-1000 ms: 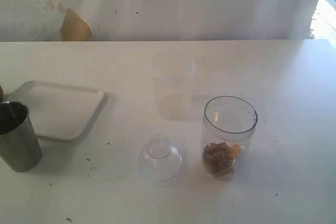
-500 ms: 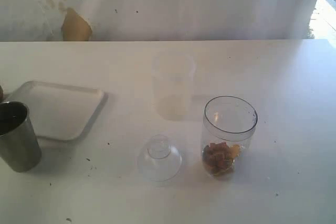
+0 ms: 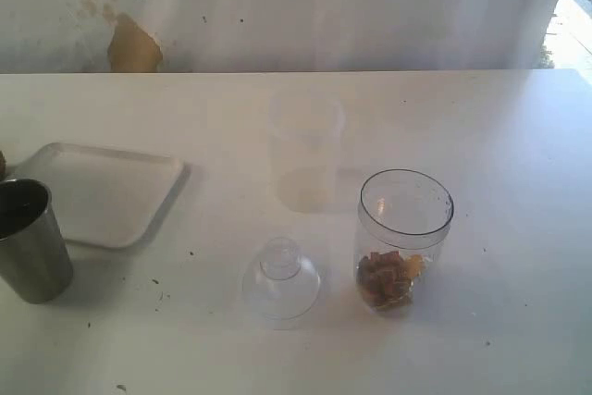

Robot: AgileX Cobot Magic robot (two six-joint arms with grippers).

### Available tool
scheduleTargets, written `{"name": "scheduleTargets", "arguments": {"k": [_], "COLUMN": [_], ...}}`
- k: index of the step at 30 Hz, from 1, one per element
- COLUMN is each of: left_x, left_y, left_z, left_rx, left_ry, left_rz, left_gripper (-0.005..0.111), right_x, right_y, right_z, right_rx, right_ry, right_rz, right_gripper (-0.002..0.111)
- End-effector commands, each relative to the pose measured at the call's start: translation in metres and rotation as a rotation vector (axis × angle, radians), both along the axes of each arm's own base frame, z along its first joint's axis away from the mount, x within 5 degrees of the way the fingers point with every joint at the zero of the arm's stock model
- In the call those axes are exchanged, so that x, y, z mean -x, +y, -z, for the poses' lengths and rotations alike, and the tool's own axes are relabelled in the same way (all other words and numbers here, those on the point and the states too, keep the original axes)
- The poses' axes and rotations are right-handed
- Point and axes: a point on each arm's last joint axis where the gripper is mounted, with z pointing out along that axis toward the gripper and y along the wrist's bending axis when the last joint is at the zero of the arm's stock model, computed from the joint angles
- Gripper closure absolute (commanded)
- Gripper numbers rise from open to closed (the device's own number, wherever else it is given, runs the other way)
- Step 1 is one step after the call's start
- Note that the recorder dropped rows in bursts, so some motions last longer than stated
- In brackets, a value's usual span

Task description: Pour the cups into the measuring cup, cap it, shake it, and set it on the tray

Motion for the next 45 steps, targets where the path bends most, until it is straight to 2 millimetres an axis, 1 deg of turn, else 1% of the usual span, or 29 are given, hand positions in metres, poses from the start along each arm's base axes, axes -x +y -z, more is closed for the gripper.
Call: {"name": "scheduleTargets", "arguments": {"k": [1,4,9,20,23,28,29,32,34,37,40,45], "left_x": [-0.006,-0.009,-0.011,-0.007,-0.007,-0.008,-0.007,-0.004,0.0,0.006,0.02,0.031], "left_y": [-0.018,-0.028,-0.038,-0.044,-0.049,-0.058,-0.064,-0.073,-0.08,-0.084,-0.089,-0.095], "left_z": [0.005,0.008,0.008,0.01,0.009,0.007,0.009,0.014,0.02,0.026,0.034,0.032], "left_rx": [-0.003,0.005,0.016,0.063,0.098,0.157,0.167,0.183,0.192,0.204,0.223,0.26], "left_ry": [0.018,0.023,0.031,0.077,0.066,0.057,0.075,0.102,0.127,0.154,0.199,0.195], "left_rz": [0.098,0.116,0.138,0.173,0.219,0.237,0.257,0.279,0.288,0.293,0.295,0.302], "left_gripper": [0.107,0.107,0.107,0.107,0.107,0.107,0.107,0.107,0.107,0.107,0.107,0.107], "right_x": [0.0,0.0,0.0,0.0,0.0,0.0,0.0,0.0,0.0,0.0,0.0,0.0], "right_y": [0.0,0.0,0.0,0.0,0.0,0.0,0.0,0.0,0.0,0.0,0.0,0.0], "right_z": [-0.001,-0.001,-0.001,-0.001,-0.001,-0.001,-0.001,-0.001,-0.001,-0.001,-0.001,-0.001], "right_rx": [-0.001,-0.001,-0.001,-0.001,-0.001,-0.001,-0.001,-0.001,-0.001,-0.001,-0.001,-0.001], "right_ry": [-0.016,-0.016,-0.016,-0.016,-0.016,-0.016,-0.016,-0.016,-0.016,-0.016,-0.016,-0.016], "right_rz": [0.001,0.001,0.001,0.001,0.001,0.001,0.001,0.001,0.001,0.001,0.001,0.001], "right_gripper": [0.108,0.108,0.108,0.108,0.108,0.108,0.108,0.108,0.108,0.108,0.108,0.108]}}
